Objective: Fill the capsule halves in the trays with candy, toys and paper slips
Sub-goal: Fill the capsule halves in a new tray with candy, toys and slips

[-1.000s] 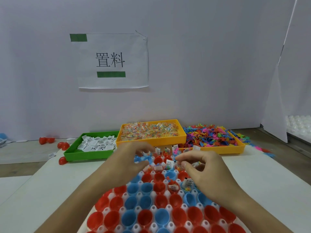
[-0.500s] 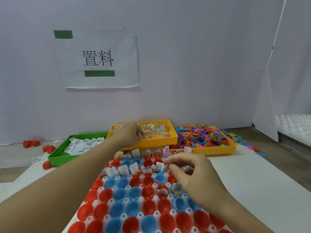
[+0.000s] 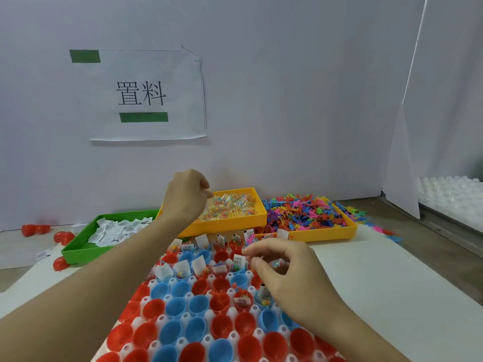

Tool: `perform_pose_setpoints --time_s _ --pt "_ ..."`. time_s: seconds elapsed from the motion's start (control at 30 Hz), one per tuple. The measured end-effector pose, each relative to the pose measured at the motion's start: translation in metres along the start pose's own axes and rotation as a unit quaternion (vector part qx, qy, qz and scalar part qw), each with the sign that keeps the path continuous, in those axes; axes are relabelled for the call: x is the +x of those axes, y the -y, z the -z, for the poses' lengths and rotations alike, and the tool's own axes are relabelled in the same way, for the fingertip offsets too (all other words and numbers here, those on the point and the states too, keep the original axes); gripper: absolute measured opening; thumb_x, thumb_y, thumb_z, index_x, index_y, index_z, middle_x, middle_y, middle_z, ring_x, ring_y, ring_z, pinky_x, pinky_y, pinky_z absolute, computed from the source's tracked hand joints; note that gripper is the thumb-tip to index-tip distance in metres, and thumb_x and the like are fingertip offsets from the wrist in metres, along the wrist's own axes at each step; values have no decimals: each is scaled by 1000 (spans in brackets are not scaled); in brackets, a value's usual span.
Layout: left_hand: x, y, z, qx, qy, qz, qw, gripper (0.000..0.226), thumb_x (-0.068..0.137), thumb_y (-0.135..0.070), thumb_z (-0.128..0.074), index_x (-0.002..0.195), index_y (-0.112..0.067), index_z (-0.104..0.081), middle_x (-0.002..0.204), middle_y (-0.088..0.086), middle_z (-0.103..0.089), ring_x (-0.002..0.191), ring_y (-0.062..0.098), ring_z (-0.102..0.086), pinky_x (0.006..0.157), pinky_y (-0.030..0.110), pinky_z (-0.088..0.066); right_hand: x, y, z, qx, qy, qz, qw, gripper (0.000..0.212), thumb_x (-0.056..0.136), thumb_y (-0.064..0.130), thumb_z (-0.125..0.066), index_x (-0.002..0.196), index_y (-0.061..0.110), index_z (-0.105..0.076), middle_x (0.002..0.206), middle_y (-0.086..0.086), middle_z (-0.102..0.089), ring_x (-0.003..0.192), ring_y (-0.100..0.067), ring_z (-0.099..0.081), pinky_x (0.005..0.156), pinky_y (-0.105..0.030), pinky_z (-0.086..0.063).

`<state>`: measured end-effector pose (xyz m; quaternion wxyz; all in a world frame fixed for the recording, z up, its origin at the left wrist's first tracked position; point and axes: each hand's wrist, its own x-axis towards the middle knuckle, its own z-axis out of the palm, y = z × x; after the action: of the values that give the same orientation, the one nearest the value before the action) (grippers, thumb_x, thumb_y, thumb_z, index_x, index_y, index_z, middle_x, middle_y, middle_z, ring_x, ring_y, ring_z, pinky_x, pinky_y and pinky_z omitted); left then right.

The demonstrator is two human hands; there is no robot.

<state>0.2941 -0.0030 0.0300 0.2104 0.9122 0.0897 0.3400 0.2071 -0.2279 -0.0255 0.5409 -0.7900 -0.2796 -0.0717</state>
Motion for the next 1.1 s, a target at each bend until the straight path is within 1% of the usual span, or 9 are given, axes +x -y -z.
perform_pose_setpoints --time_s 0.07,0.13,0.33,0.43,0.57,0.7,0.8,0.93,1.1 --pt "-7 -10 12 -47 -22 -11 999 12 84 -13 -77 94 -7 -74 79 2 -67 66 12 -59 60 21 -45 0 1 0 1 1 -2 1000 22 93 12 -66 96 32 -76 91 26 -70 92 4 -64 75 -9 -50" --pt "-20 -22 25 -96 -14 -16 995 6 84 -14 -77 85 -14 -71 73 -5 -63 63 9 -59 55 20 -44 0 2 0 1 2 -3 1000 22 94 13 -66 96 33 -75 93 26 -70 93 4 -64 76 -8 -50" --pt "-78 -42 67 -265 133 28 955 11 83 -16 -77 79 -14 -67 70 2 -72 61 14 -72 66 31 -61 -2 9 -4 22 16 -13 1000 22 94 21 -67 98 43 -68 95 30 -68 94 8 -64 75 -4 -47" --pt "-102 -42 76 -330 192 32 924 14 80 -10 -78 73 -12 -67 68 7 -72 61 17 -70 65 30 -61 -2 11 -5 72 27 -29 997 18 91 29 -69 104 41 -67 96 23 -72 91 0 -69 77 -14 -54" --pt "-117 -36 72 -335 241 15 911 15 78 -16 -80 68 -19 -71 68 4 -72 63 12 -67 60 23 -51 -4 15 -4 149 61 -34 986 28 78 40 -68 105 32 -70 94 12 -77 87 -8 -74 73 -17 -56" --pt "-124 -30 66 -343 238 17 909 14 79 -19 -80 69 -23 -70 69 2 -71 65 16 -69 65 26 -56 -4 14 -6 168 67 -47 982 21 81 26 -71 101 21 -75 88 2 -78 82 -14 -76 73 -20 -58" --pt "-126 -30 67 -386 263 46 883 8 73 -28 -77 70 -24 -70 74 3 -72 63 17 -70 62 23 -55 -3 14 -6 176 47 -57 982 19 77 25 -73 95 19 -77 84 -1 -78 76 -17 -76 69 -21 -59" --pt "-125 -27 67 -396 291 49 870 10 81 -14 -79 80 -21 -71 83 7 -73 70 21 -72 69 30 -57 -2 16 -4 181 25 -74 980 28 69 31 -76 93 16 -77 82 -4 -77 75 -20 -75 69 -25 -60" --pt "-126 -27 68 -400 299 58 864 12 82 -9 -77 85 -18 -71 83 5 -73 76 23 -73 76 33 -59 -4 15 -5 186 23 -95 978 10 83 10 -74 91 17 -76 83 -7 -77 76 -21 -74 70 -26 -59"
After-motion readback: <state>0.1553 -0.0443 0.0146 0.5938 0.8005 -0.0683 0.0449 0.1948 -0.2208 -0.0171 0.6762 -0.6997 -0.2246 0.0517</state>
